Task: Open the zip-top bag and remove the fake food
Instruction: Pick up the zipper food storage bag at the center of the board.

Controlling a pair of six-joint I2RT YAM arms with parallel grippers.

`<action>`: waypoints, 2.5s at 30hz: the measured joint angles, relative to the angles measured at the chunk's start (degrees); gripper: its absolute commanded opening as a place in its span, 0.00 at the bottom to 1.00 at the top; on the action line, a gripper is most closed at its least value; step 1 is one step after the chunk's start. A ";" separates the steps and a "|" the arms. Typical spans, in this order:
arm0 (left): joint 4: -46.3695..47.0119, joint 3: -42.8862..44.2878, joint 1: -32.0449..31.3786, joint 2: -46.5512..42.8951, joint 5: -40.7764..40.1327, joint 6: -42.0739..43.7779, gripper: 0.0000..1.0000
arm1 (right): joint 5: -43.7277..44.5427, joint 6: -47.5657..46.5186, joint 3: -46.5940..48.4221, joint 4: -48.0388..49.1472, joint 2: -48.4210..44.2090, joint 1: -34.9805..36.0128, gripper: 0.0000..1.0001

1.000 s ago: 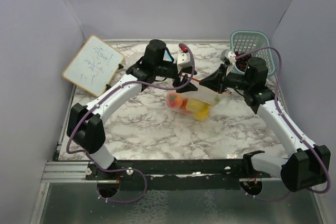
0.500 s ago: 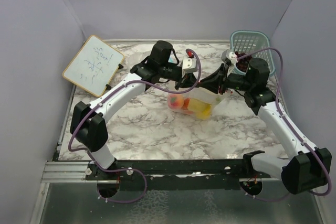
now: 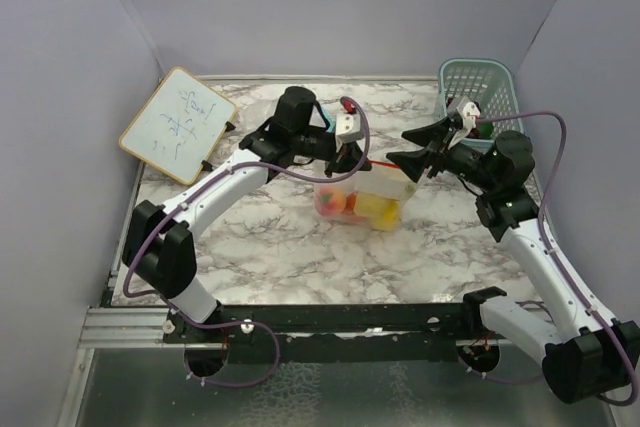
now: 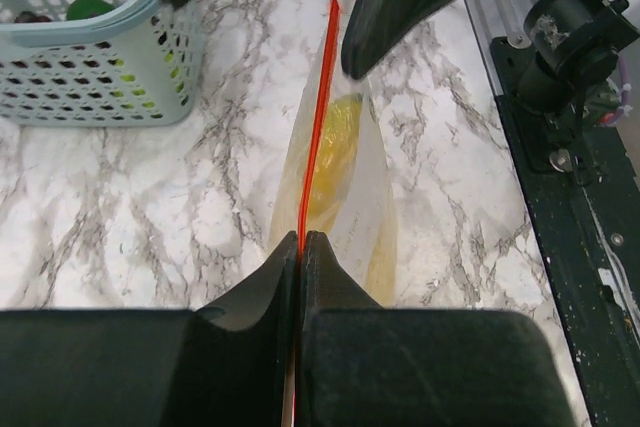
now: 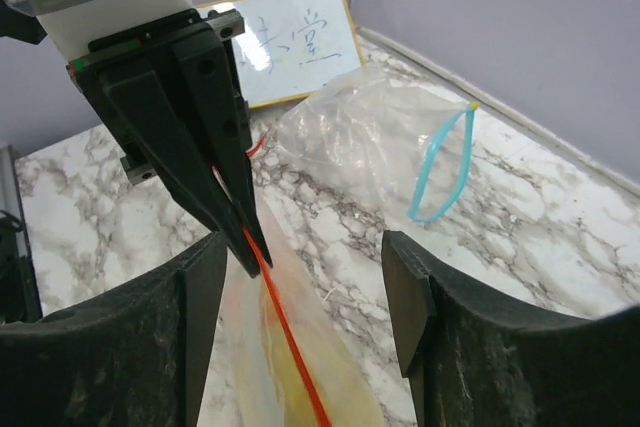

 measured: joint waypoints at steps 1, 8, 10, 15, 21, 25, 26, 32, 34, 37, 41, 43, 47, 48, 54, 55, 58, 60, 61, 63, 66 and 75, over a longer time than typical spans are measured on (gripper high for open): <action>1.60 -1.14 0.74 -0.81 0.15 -1.05 0.00 | 1.03 0.11 -0.24 0.28 -0.42 0.00 0.66; 20.09 -12.55 11.45 -6.10 2.27 -13.64 0.00 | 5.95 2.64 -2.67 5.01 -1.29 0.00 0.91; 24.68 -14.08 13.11 -6.10 2.64 -17.05 0.00 | 6.91 3.30 -3.45 6.08 -1.64 -0.02 0.96; 38.88 -18.73 14.40 -6.12 5.99 -26.97 0.00 | 7.45 3.61 -3.89 8.57 -1.57 -0.20 1.00; 46.23 -20.26 15.30 -6.40 8.63 -32.52 0.00 | 3.48 3.45 -4.81 12.50 1.81 -0.70 1.00; 47.43 -20.28 16.02 -8.11 9.75 -33.86 0.00 | -0.72 2.58 -5.03 14.14 4.28 -1.11 0.94; 47.50 -20.28 16.11 -8.68 9.84 -33.97 0.00 | -2.40 2.36 -5.03 14.84 5.05 -1.22 0.90; 47.71 -20.28 16.26 -10.80 10.51 -34.21 0.00 | -11.52 4.68 -6.32 22.38 8.48 -1.44 0.56; 47.71 -20.28 16.26 -10.84 10.71 -34.21 0.00 | -13.16 6.03 -7.19 24.57 8.55 -1.44 0.46; 47.69 -20.31 16.26 -10.84 10.97 -34.18 0.00 | -14.64 7.48 -7.65 26.82 8.52 -1.44 0.43; 47.69 -20.63 16.26 -10.86 11.47 -34.23 0.00 | -15.96 9.09 -7.72 29.40 8.46 -1.44 0.13; 47.69 -20.72 16.28 -10.86 11.82 -34.38 0.00 | -16.63 10.05 -7.72 30.42 8.46 -1.46 0.02; 47.69 -20.83 16.28 -10.86 12.26 -34.45 0.00 | -17.79 11.28 -7.72 31.85 8.48 -1.44 0.02; 47.71 -20.83 16.28 -10.86 12.37 -34.49 0.00 | -17.99 11.26 -7.72 31.95 8.46 -1.44 0.11; 47.76 -20.83 16.28 -10.86 12.98 -34.80 0.00 | -16.76 9.29 -7.76 28.98 7.19 -1.44 0.58; 47.76 -20.85 16.28 -10.86 13.11 -34.80 0.00 | -16.06 8.57 -7.78 27.76 6.32 -1.44 0.63; 48.22 -21.20 16.28 -10.86 13.73 -34.99 0.00 | -13.57 5.84 -7.78 24.39 3.02 -1.44 0.74; 49.27 -21.84 16.28 -10.86 14.32 -35.82 0.00 | -12.52 3.80 -7.72 22.93 1.51 -1.44 0.76; 50.07 -22.16 16.28 -10.86 14.58 -36.54 0.00 | -12.46 3.02 -7.69 22.60 1.42 -1.44 0.76; 52.11 -22.82 16.28 -10.84 15.17 -38.10 0.00 | -13.00 2.62 -7.69 22.49 2.29 -1.44 0.76; 55.89 -23.15 16.28 -10.82 16.20 -41.53 0.00 | -15.32 2.84 -7.69 22.88 5.20 -1.44 0.69; 63.06 -23.34 16.28 -10.82 17.84 -46.90 0.00 | -21.70 4.57 -7.85 24.17 7.48 -1.44 0.02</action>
